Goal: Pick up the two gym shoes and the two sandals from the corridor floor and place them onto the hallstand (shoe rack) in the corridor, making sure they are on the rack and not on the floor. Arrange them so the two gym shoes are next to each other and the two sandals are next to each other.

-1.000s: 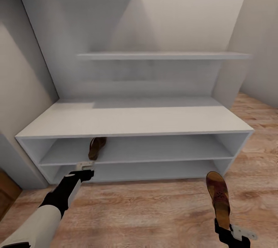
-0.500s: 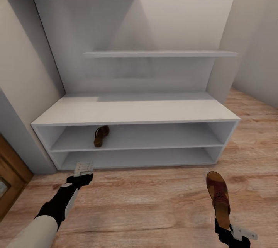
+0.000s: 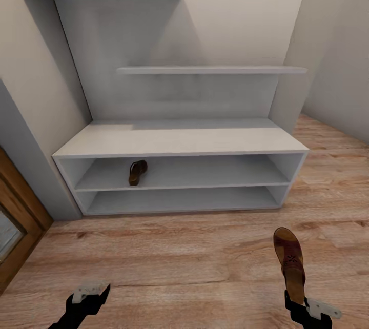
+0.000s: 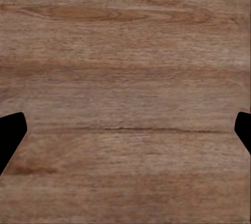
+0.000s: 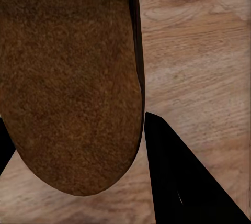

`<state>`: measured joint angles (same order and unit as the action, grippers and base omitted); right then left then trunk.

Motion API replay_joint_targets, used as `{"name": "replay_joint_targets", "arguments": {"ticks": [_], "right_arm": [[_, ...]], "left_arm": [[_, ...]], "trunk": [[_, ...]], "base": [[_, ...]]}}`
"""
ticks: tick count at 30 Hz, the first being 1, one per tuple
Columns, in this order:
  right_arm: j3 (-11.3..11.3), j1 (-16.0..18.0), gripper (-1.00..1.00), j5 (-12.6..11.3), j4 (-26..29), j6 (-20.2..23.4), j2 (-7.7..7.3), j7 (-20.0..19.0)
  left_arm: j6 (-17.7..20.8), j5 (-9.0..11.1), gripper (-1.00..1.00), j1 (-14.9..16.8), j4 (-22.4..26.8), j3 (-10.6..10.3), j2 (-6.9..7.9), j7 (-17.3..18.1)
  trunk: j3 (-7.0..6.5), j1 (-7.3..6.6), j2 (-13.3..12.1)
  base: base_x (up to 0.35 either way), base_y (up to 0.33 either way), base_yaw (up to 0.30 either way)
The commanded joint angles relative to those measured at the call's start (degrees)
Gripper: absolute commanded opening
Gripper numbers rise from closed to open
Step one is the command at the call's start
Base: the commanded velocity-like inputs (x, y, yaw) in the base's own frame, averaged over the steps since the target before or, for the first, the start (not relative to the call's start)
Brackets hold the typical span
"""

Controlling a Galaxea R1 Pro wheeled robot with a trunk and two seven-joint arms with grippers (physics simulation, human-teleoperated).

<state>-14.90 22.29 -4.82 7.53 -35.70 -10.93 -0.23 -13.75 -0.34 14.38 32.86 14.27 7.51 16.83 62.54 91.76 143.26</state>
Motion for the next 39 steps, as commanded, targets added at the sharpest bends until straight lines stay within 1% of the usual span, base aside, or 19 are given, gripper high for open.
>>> {"name": "replay_joint_targets", "arguments": {"ticks": [1, 2, 3, 5, 7, 8, 10, 12, 17, 25, 39], "right_arm": [[0.28, 0.03, -1.00, -0.72, -0.06, -0.16, 0.00, -0.22], [0.29, 0.03, -1.00, -0.72, -0.06, -0.16, 0.01, -0.23], [0.30, 0.03, -1.00, -0.72, -0.06, -0.14, 0.02, -0.26], [0.29, 0.03, -1.00, -0.72, -0.06, -0.12, 0.02, -0.24], [0.30, 0.03, -1.00, -0.72, -0.06, -0.09, 0.03, -0.25], [0.31, 0.03, -1.00, -0.72, -0.06, -0.08, 0.03, -0.27], [0.31, 0.03, -1.00, -0.69, 0.00, -0.07, 0.12, -0.27], [0.33, 0.03, -1.00, -0.64, 0.03, -0.07, 0.44, -0.29], [0.31, 0.03, -1.00, -0.63, -0.03, -0.15, 0.47, -0.23], [0.31, 0.03, -1.00, -0.63, -0.05, -0.16, 0.47, -0.21], [0.33, 0.03, -1.00, -0.63, -0.06, -0.16, 0.51, -0.21]], "left_arm": [[-0.96, 0.16, 1.00, -0.95, -0.15, 1.70, 0.32, 1.86], [-1.34, 0.25, 1.00, -1.42, -0.22, 2.44, 0.52, 2.62], [-2.45, 0.39, 1.00, -2.74, -0.37, 4.63, 1.03, 5.21], [-3.17, 0.42, 1.00, -3.55, -0.42, 6.15, 1.24, 7.06], [-4.55, 0.34, 1.00, -4.78, -0.53, 9.12, 1.67, 10.29], [-5.33, 0.22, 1.00, -5.34, -0.65, 10.97, 2.00, 11.94], [-5.85, 0.08, 1.00, -5.75, -0.76, 12.37, 2.29, 13.06], [-6.44, -0.22, 1.00, -6.02, -1.79, 13.22, 2.27, 13.82], [-6.62, 0.11, 1.00, -6.03, -1.89, 13.32, 2.24, 13.84], [-6.64, 0.15, 1.00, -6.03, -1.89, 13.33, 2.24, 13.85], [-6.64, 0.18, 1.00, -6.03, -1.85, 13.36, 2.33, 13.91]], "trunk": [[0.04, -0.02, 0.02], [0.04, -0.02, 0.02], [0.04, -0.02, 0.02], [0.04, -0.02, 0.02], [0.04, -0.02, 0.02], [0.04, -0.02, 0.02], [0.04, -0.02, 0.02], [0.04, -0.02, 0.02], [0.04, -0.02, 0.02], [0.04, -0.02, 0.02], [0.04, -0.02, 0.02]], "base": [[-0.013, 0.000, 0.000], [-0.011, 0.000, 0.000], [-0.006, 0.000, 0.000], [-0.004, 0.000, 0.000], [-0.002, 0.000, 0.000], [0.000, 0.000, 0.000], [0.000, 0.000, 0.000], [0.000, 0.000, 0.000], [0.000, 0.089, 0.000], [-0.016, 0.276, 0.000], [-0.166, 0.284, 0.000]]}}
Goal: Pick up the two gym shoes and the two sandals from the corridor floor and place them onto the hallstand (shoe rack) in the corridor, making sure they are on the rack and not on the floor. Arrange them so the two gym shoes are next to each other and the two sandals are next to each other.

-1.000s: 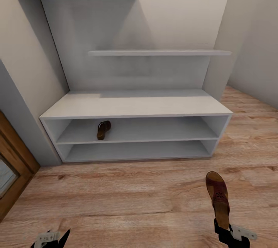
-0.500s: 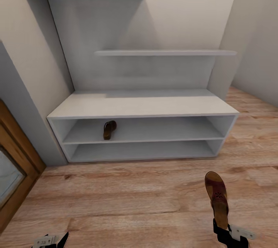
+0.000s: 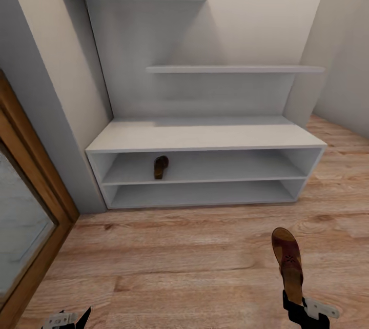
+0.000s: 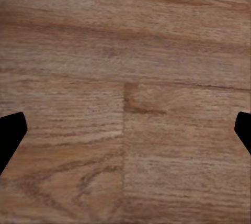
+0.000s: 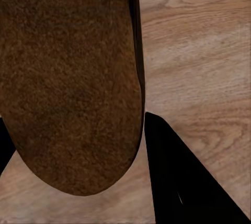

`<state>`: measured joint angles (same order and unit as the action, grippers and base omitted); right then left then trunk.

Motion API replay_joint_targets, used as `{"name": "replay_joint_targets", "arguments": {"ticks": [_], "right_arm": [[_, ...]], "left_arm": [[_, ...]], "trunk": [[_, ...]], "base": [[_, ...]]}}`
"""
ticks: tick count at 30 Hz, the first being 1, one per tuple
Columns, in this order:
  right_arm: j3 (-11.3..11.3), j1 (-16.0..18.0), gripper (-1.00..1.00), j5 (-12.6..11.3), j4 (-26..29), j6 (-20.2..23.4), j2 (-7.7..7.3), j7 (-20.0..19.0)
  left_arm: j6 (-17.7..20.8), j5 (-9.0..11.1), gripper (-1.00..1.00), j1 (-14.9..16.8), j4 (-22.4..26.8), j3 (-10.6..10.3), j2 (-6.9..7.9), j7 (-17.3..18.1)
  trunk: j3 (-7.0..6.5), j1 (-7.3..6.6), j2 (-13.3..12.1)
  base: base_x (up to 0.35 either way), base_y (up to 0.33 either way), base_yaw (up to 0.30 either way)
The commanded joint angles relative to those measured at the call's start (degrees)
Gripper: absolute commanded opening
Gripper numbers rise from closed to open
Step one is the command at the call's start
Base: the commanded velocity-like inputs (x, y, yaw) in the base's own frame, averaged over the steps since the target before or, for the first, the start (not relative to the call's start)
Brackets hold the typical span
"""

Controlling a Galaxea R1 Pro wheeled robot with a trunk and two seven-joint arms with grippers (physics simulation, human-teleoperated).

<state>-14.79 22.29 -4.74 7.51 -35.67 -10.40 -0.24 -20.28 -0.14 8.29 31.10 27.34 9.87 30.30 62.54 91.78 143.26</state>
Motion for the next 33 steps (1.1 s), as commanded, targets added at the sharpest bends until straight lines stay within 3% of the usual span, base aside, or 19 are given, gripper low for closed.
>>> {"name": "replay_joint_targets", "arguments": {"ticks": [1, 17, 33], "right_arm": [[0.25, 0.04, -1.00, -0.71, -0.04, -0.19, 0.02, -0.26], [0.21, 0.04, -1.00, -0.63, -0.13, -0.18, -0.20, -0.23], [0.24, 0.04, -1.00, -0.64, -0.08, -0.19, -0.17, -0.25]], "left_arm": [[-0.11, 0.00, 1.00, 0.06, -0.12, 0.29, -0.03, 0.46], [-0.02, 0.05, 1.00, 0.06, -0.07, 0.33, -0.09, 0.37], [-0.02, 0.03, 1.00, 0.06, -0.07, 0.28, -0.11, 0.37]], "trunk": [[0.04, -0.04, 0.02], [0.04, -0.04, 0.02], [0.04, -0.04, 0.02]], "base": [[-0.219, 0.250, 0.000], [-0.046, 0.264, 0.000], [0.000, 0.027, 0.000]]}}
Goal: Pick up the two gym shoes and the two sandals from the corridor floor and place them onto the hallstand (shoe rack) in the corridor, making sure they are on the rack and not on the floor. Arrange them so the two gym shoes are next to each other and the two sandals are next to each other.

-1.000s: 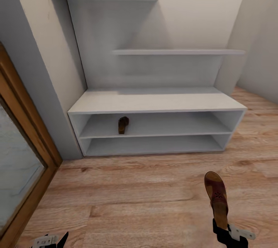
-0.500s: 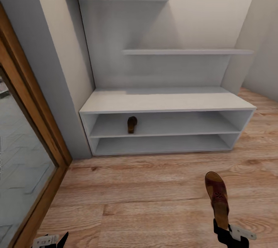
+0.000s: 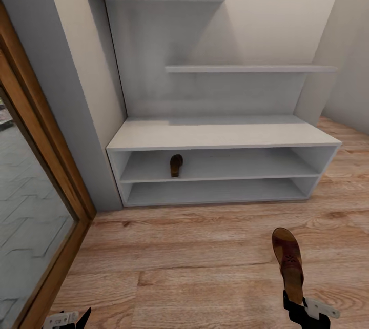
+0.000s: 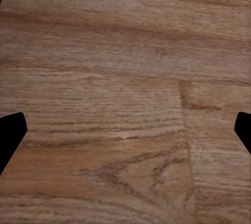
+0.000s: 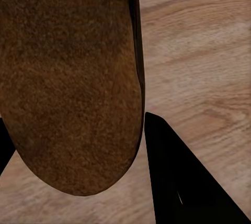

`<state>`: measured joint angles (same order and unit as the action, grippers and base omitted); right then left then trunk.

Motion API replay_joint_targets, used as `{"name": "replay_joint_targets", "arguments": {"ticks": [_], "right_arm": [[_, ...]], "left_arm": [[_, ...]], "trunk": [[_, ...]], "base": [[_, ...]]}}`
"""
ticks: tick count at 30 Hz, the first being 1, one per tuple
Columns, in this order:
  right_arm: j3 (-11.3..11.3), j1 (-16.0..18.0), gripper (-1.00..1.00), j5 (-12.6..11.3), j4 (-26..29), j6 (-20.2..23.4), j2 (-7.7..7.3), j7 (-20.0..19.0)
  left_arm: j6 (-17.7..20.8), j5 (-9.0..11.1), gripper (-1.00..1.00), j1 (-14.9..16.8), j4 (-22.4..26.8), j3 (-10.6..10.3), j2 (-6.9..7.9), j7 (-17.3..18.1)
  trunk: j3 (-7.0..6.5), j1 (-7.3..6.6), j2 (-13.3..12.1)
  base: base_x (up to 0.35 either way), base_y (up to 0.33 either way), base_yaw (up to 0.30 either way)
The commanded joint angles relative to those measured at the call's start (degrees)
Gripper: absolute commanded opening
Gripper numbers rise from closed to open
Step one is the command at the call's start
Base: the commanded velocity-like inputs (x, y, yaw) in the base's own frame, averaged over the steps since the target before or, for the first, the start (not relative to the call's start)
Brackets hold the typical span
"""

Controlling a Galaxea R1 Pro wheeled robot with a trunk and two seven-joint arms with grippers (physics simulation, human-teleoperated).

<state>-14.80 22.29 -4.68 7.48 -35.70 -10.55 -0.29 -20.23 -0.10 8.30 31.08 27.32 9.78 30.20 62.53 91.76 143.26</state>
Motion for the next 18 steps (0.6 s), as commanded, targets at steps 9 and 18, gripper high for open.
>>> {"name": "replay_joint_targets", "arguments": {"ticks": [9, 18], "right_arm": [[0.32, 0.03, -1.00, -0.57, 0.01, -0.16, 0.25, -0.23], [0.41, 0.03, -1.00, -0.45, 0.01, 0.11, 0.32, -0.34]], "left_arm": [[-0.68, -0.54, 1.00, 0.05, -0.07, -0.45, -0.32, 0.95], [-1.49, -0.71, 1.00, 0.05, -0.13, -2.09, -0.13, 9.10]], "trunk": [[0.05, -0.01, 0.02], [0.05, -0.01, 0.02]], "base": [[0.000, 0.000, 0.000], [0.000, 0.000, 0.000]]}}
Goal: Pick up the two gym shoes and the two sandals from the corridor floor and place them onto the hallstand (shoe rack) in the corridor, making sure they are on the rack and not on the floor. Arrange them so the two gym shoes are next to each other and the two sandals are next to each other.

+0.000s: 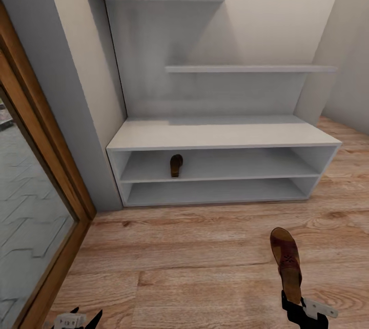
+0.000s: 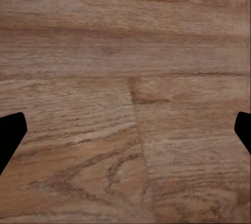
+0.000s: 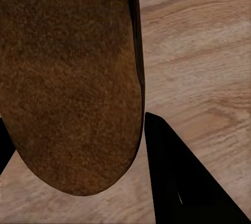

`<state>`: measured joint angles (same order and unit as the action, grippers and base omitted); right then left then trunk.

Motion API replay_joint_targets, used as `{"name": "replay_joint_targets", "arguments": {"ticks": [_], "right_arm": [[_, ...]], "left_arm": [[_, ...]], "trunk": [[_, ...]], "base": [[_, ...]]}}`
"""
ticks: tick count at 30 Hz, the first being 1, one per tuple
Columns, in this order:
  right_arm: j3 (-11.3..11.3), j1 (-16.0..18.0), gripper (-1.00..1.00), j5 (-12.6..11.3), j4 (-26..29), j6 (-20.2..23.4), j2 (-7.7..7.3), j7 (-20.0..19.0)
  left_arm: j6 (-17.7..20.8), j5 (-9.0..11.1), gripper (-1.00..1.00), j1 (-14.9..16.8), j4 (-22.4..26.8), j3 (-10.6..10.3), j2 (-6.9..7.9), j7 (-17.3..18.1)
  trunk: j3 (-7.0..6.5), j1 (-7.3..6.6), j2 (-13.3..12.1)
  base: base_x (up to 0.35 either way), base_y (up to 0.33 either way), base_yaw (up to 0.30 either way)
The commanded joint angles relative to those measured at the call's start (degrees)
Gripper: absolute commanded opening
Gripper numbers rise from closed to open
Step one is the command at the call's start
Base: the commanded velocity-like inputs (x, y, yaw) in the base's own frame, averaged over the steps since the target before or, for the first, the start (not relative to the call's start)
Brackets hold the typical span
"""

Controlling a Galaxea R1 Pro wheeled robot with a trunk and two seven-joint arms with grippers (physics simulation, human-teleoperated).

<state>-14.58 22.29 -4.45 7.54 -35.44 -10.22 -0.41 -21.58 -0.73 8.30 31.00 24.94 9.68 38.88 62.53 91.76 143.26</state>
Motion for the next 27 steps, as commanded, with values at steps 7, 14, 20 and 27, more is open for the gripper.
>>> {"name": "replay_joint_targets", "arguments": {"ticks": [7, 14, 20, 27], "right_arm": [[3.08, 0.11, -1.00, 1.96, 2.65, 7.91, 3.39, 0.07], [4.06, 0.24, -1.00, 6.84, 13.93, 27.01, 9.51, 2.02], [4.28, 1.02, -1.00, 8.61, 25.10, 43.09, 16.22, 6.88], [4.44, 6.10, -1.00, 8.90, 29.01, 51.02, 20.22, 16.36]], "left_arm": [[-3.69, -0.08, 1.00, 0.05, -0.53, 0.28, 0.14, 4.04], [-4.92, -0.13, 1.00, 0.05, -1.31, 0.26, 0.14, 4.47], [-5.10, -0.21, 1.00, 0.05, -1.46, 0.21, 0.09, 4.53], [-5.14, -0.23, 1.00, 0.05, -1.55, 0.13, -0.04, 4.54]], "trunk": [[0.05, -0.01, 0.02], [0.05, -0.01, 0.02], [0.05, -0.01, 0.02], [0.05, -0.01, 0.02]], "base": [[0.000, 0.000, 0.000], [0.000, 0.000, 0.000], [0.000, 0.000, 0.000], [0.000, 0.000, 0.000]]}}
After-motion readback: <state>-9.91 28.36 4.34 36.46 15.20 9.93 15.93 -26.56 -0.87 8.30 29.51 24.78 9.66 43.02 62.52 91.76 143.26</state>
